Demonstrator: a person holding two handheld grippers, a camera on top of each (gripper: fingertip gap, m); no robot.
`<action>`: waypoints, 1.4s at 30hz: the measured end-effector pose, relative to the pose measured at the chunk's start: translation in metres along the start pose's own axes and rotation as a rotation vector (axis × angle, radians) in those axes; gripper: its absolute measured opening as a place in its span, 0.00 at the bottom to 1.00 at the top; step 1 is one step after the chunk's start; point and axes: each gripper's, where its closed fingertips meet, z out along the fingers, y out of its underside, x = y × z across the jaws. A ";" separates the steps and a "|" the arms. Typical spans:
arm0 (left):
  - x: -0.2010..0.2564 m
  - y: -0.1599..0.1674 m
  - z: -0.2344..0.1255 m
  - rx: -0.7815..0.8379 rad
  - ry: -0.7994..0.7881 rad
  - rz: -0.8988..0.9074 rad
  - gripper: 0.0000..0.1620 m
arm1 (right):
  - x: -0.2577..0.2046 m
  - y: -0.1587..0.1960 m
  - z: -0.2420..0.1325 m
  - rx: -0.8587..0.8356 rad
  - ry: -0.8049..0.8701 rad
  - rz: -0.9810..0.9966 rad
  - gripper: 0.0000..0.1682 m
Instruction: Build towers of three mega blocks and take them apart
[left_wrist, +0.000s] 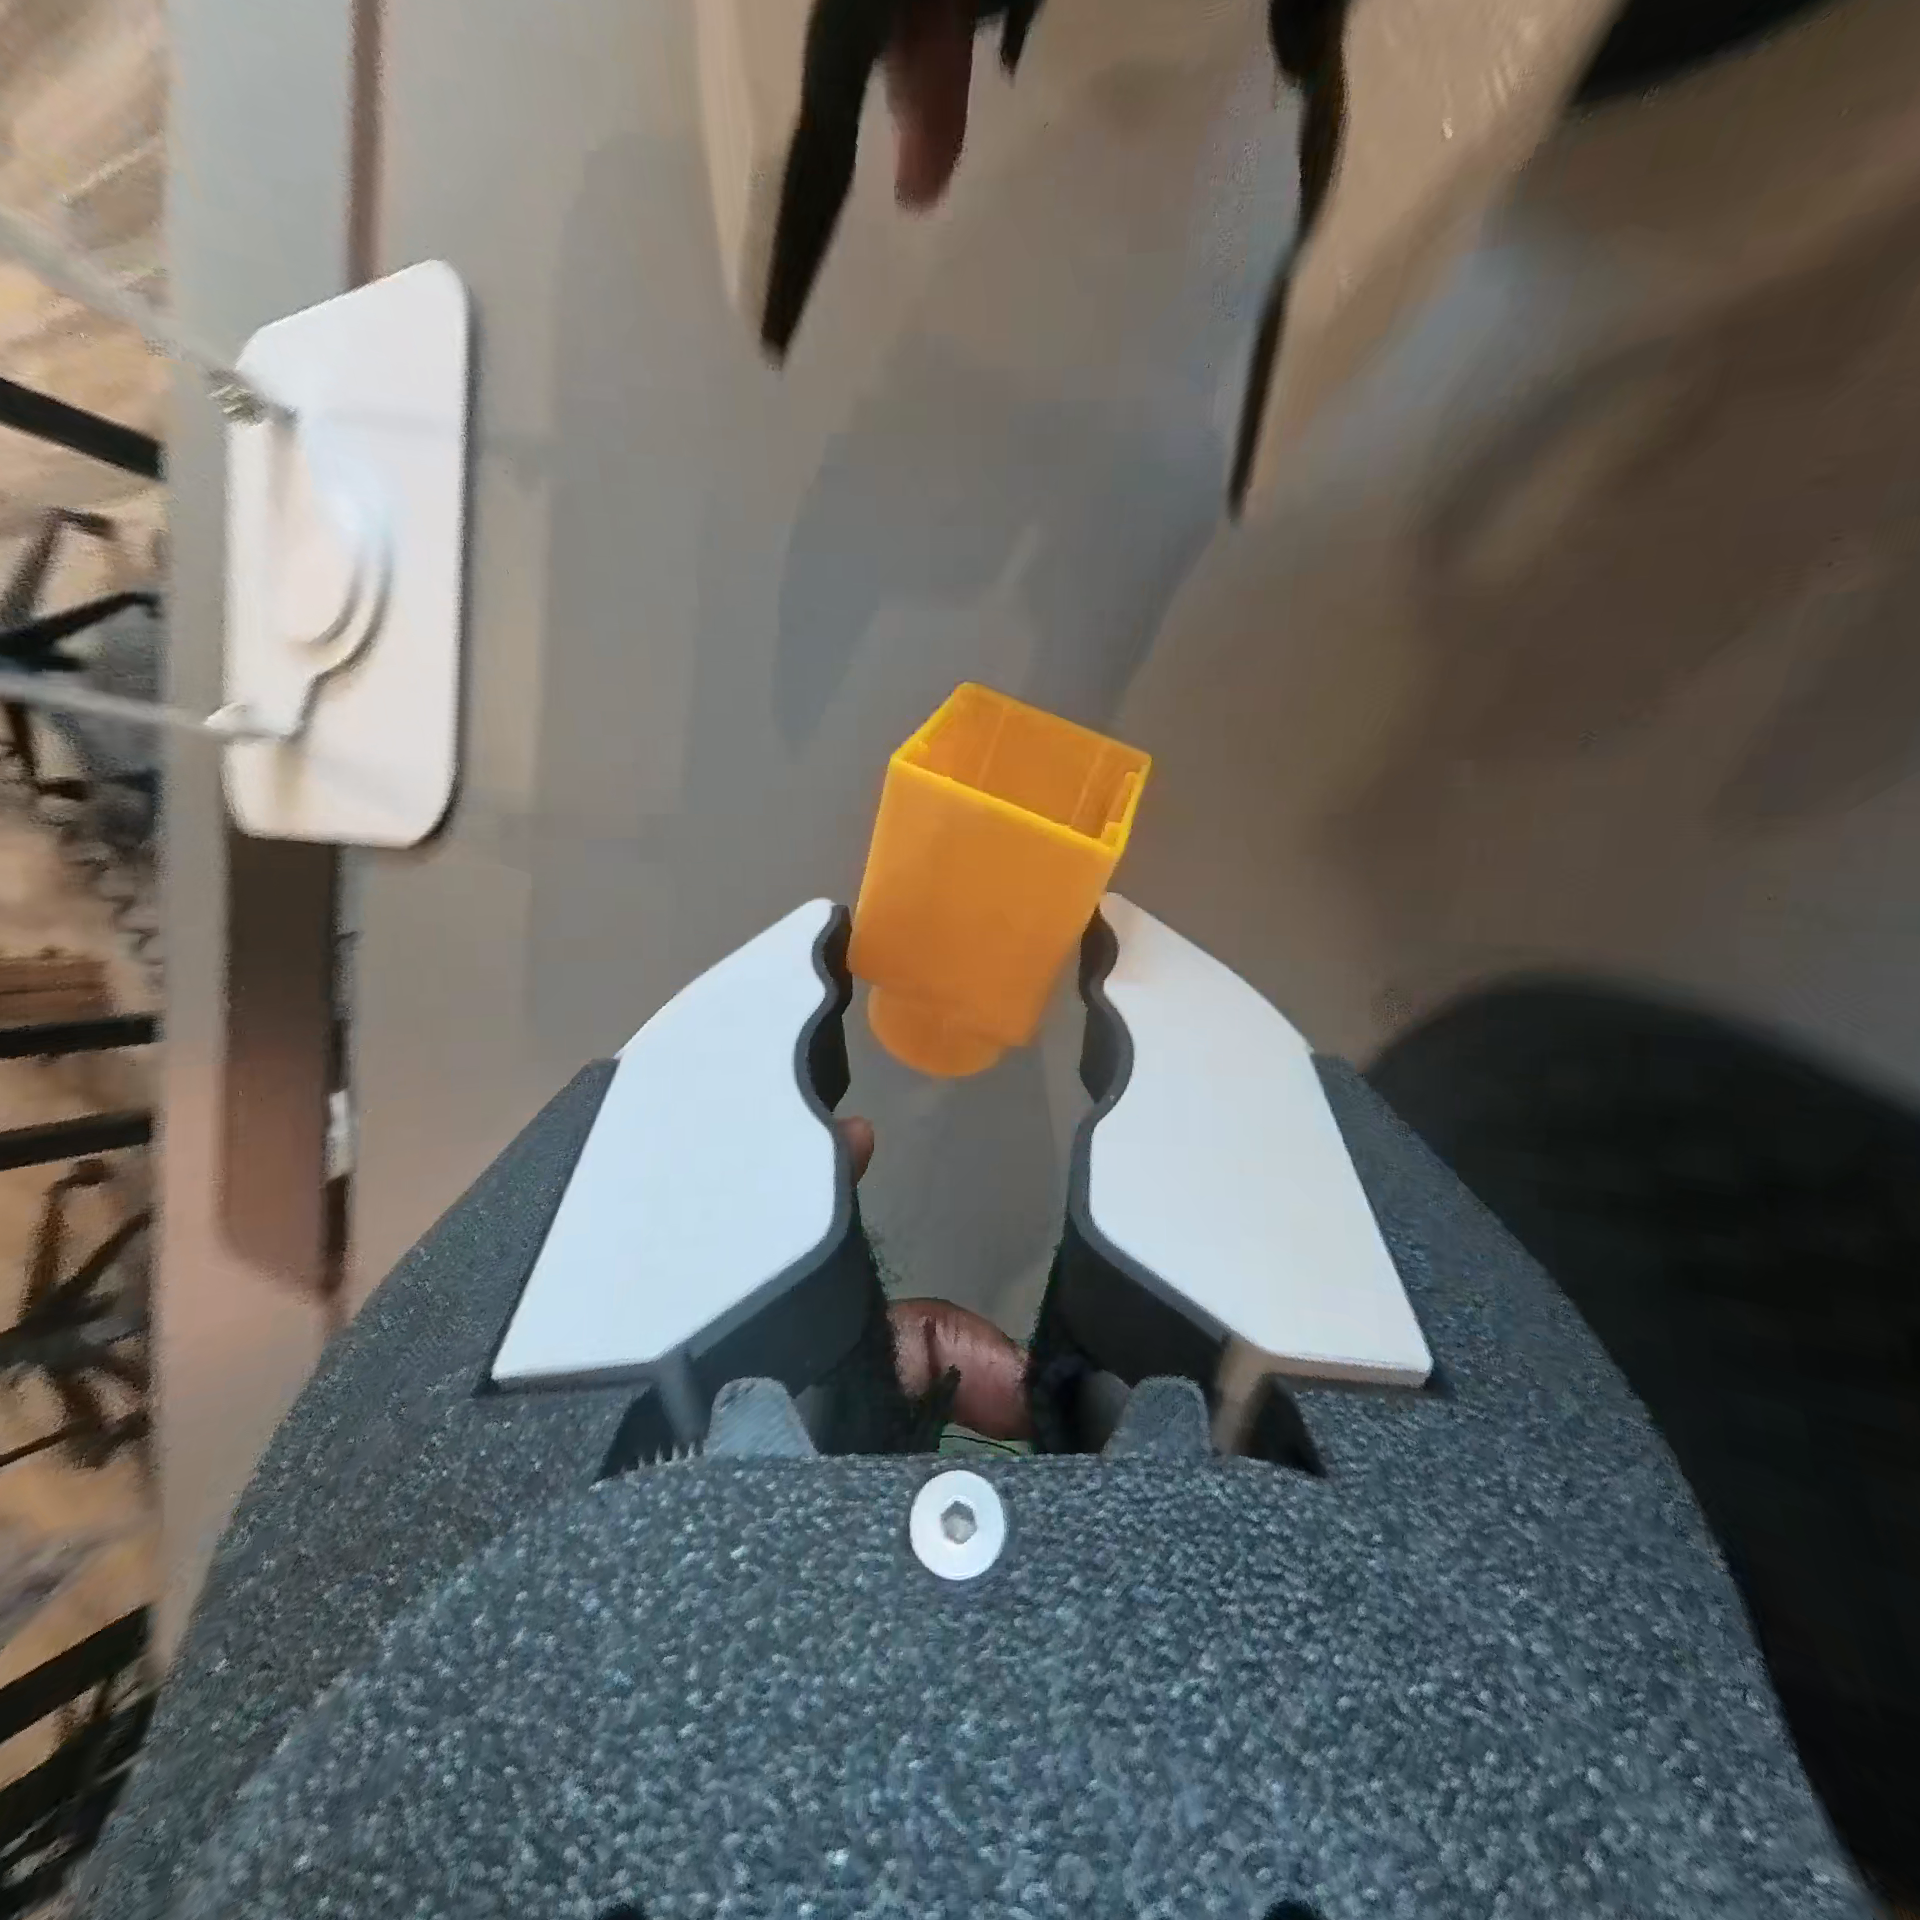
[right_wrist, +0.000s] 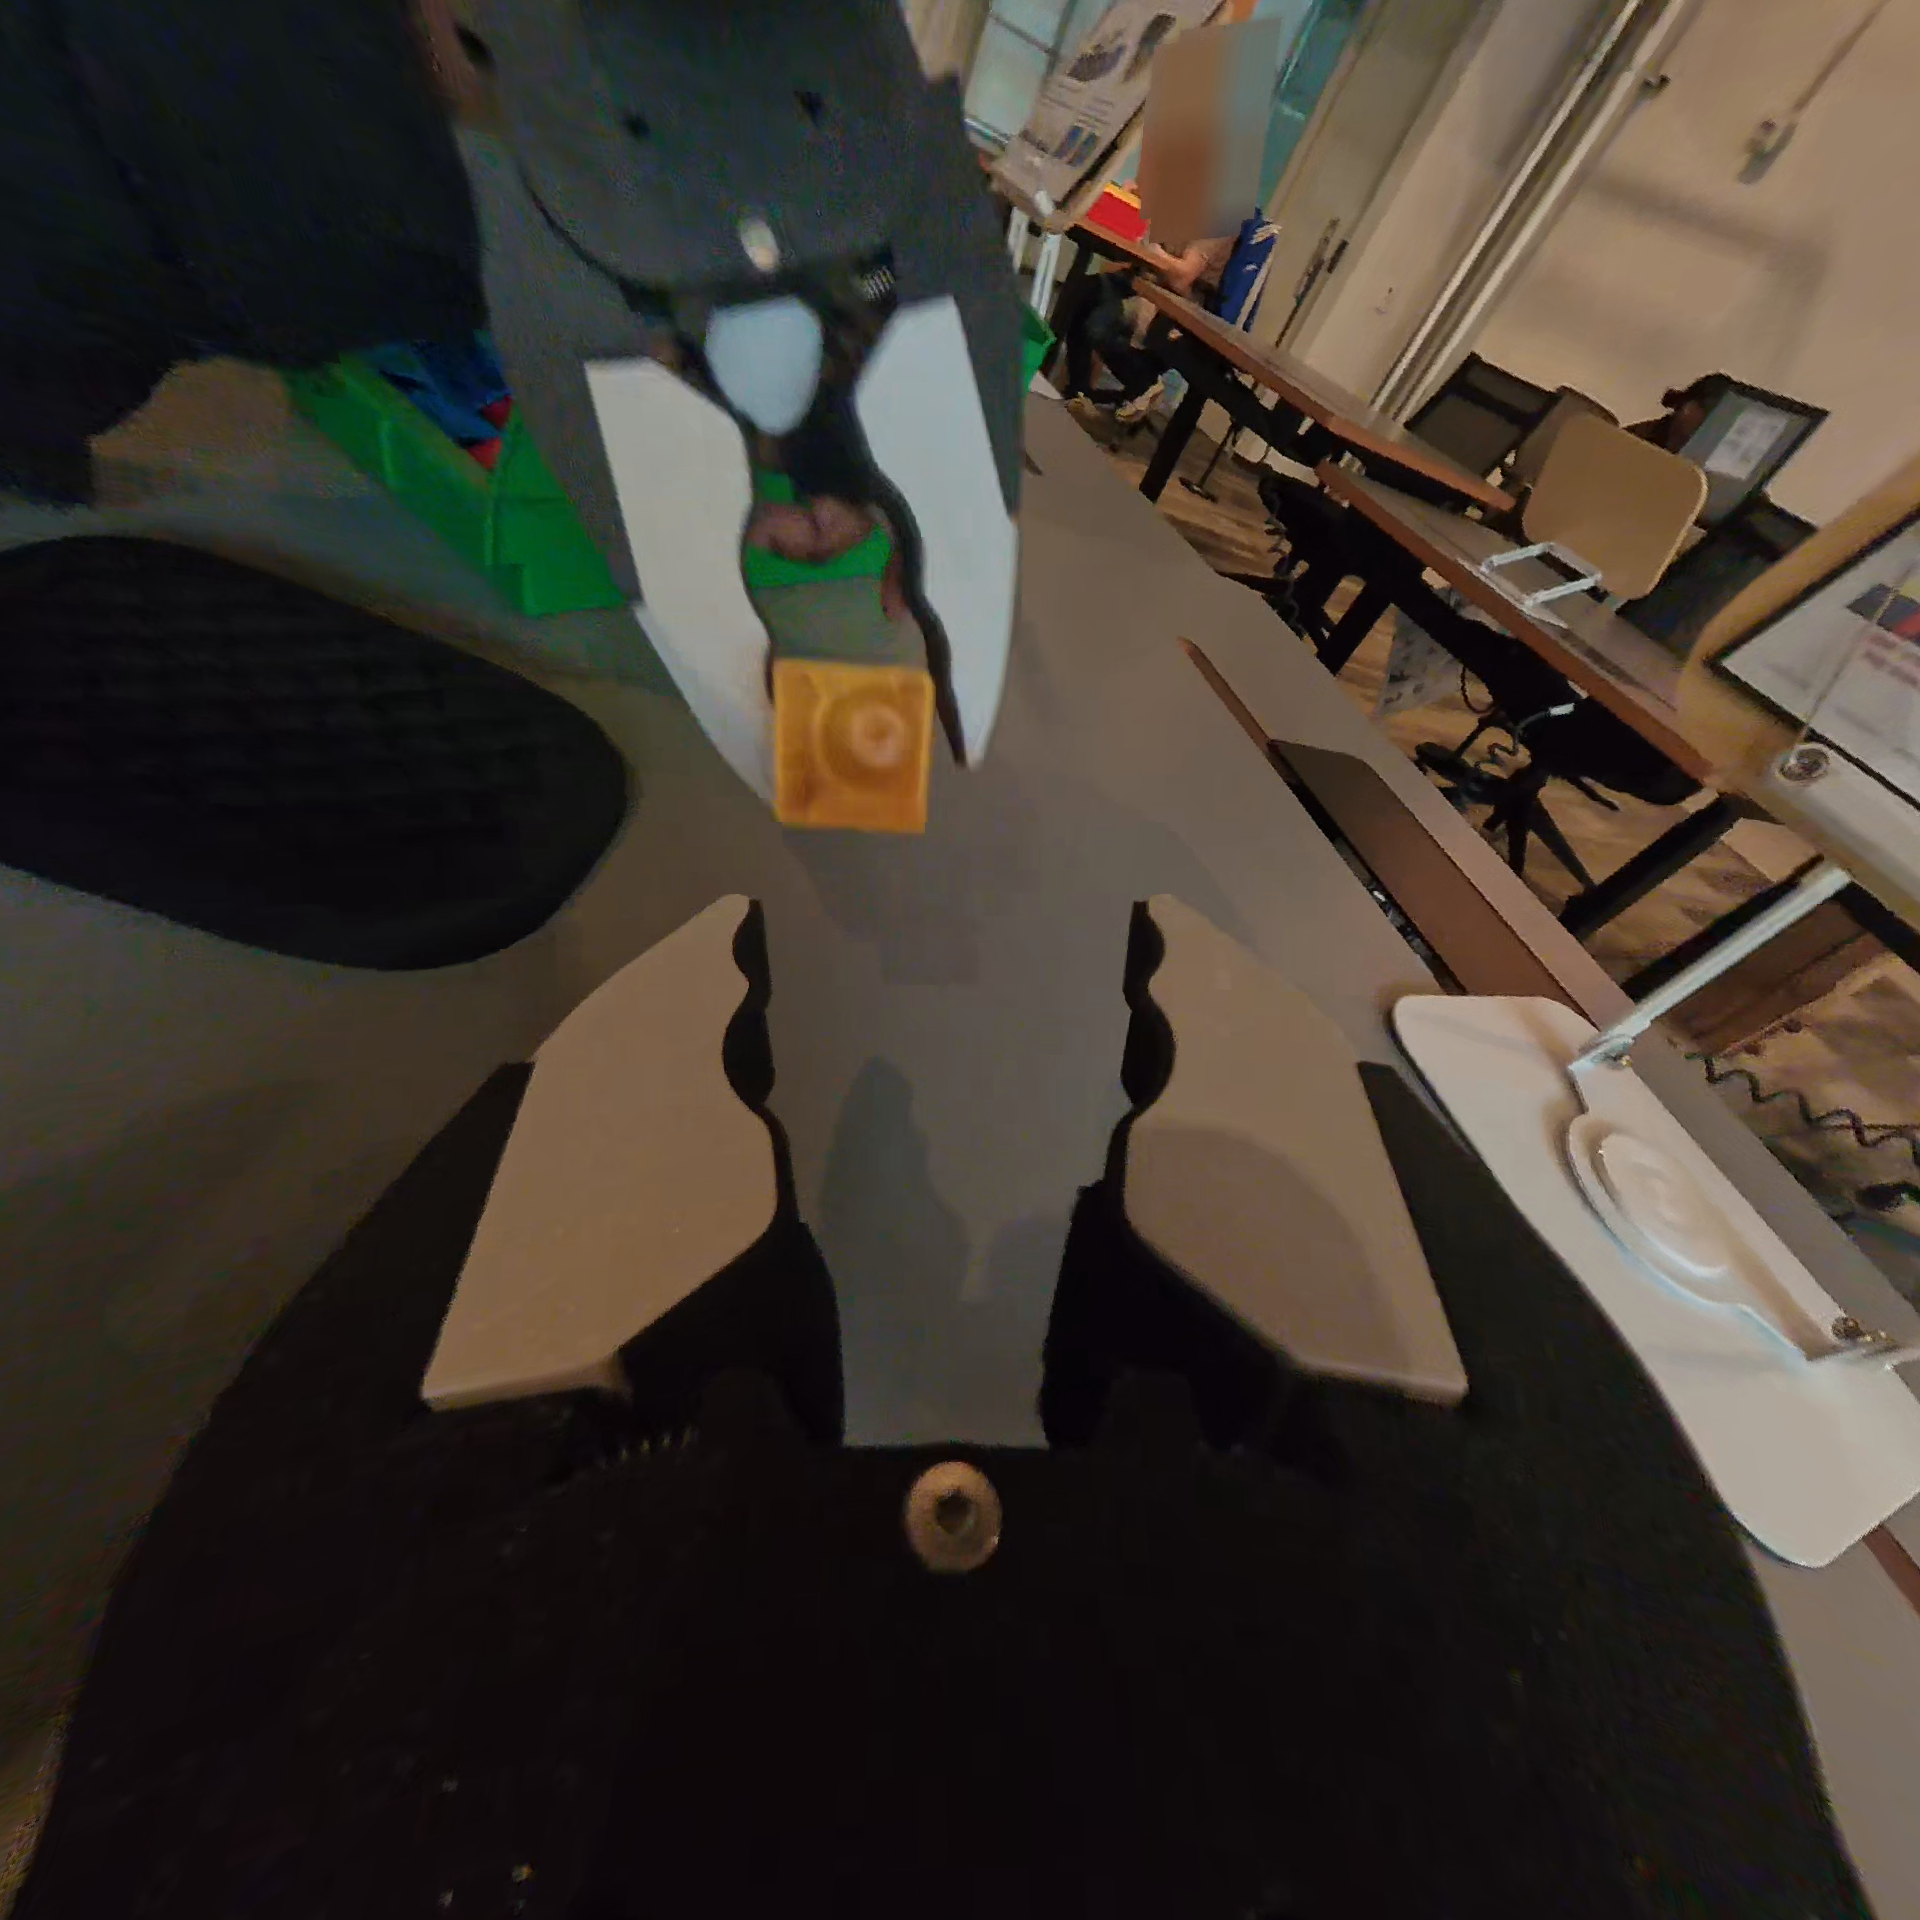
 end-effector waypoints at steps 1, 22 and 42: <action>0.002 -0.006 0.009 0.005 0.013 -0.011 0.26 | -0.002 0.000 0.000 -0.002 -0.008 -0.004 0.38; 0.019 -0.035 0.050 0.103 0.035 -0.079 0.26 | -0.016 0.021 0.012 -0.146 -0.047 -0.086 0.21; 0.020 -0.126 -0.029 1.029 0.410 -0.501 0.40 | 0.013 -0.067 -0.052 0.617 -0.213 0.409 0.20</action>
